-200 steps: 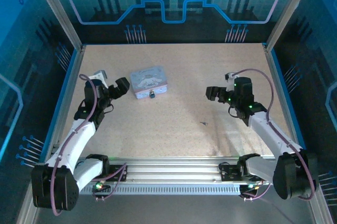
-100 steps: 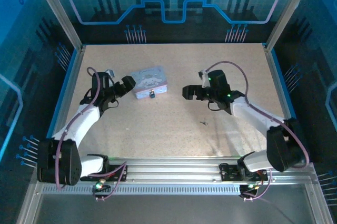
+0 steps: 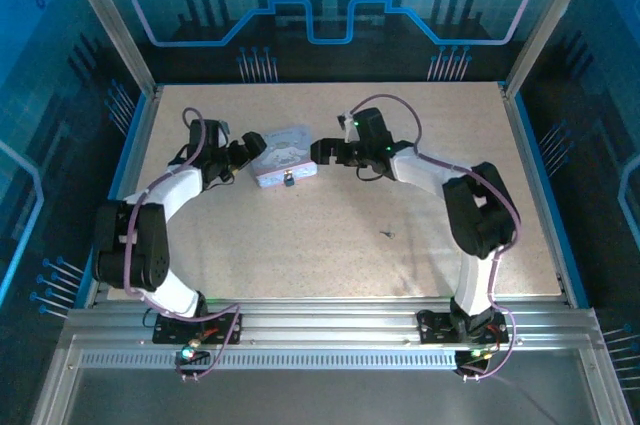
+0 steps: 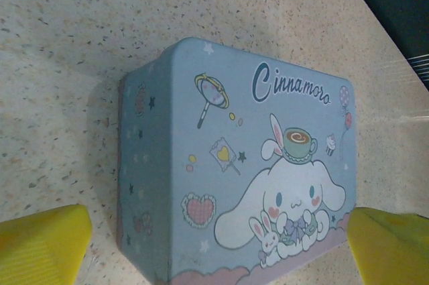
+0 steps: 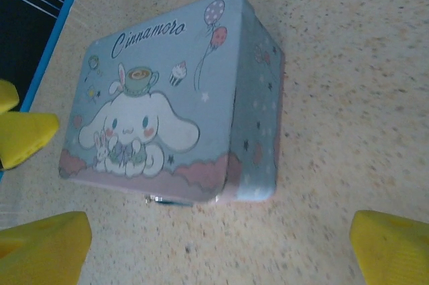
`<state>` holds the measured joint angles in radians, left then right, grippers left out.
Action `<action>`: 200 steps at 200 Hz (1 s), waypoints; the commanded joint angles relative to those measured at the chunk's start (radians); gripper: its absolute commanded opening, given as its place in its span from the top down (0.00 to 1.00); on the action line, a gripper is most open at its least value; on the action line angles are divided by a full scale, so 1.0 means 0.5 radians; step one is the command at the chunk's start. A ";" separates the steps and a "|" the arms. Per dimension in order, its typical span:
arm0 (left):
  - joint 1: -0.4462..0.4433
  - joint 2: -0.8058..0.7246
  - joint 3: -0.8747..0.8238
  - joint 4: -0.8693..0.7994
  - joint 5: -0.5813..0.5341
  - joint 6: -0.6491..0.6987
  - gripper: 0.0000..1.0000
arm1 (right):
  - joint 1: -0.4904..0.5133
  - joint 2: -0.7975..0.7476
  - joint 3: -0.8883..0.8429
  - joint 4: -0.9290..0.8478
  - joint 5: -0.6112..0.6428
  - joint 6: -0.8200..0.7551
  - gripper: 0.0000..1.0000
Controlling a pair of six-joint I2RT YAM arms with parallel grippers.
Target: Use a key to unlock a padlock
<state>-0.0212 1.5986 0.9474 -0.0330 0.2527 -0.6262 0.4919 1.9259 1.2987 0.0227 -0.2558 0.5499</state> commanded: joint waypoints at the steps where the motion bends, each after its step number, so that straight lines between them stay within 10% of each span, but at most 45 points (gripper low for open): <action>1: 0.022 0.099 0.100 0.061 0.113 0.033 0.01 | 0.024 0.160 0.154 0.055 -0.125 0.112 0.00; 88: 0.021 0.382 0.287 0.074 0.276 0.040 0.09 | 0.119 0.480 0.475 0.050 -0.270 0.152 0.00; 200: -0.085 0.296 0.203 0.088 0.337 0.065 0.13 | 0.230 0.152 0.037 0.277 -0.395 0.108 0.00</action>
<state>-0.0246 1.7782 1.0588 -0.0093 0.3573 -0.6182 0.5556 2.0758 1.3670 0.1146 -0.4015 0.6132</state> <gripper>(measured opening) 0.871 0.997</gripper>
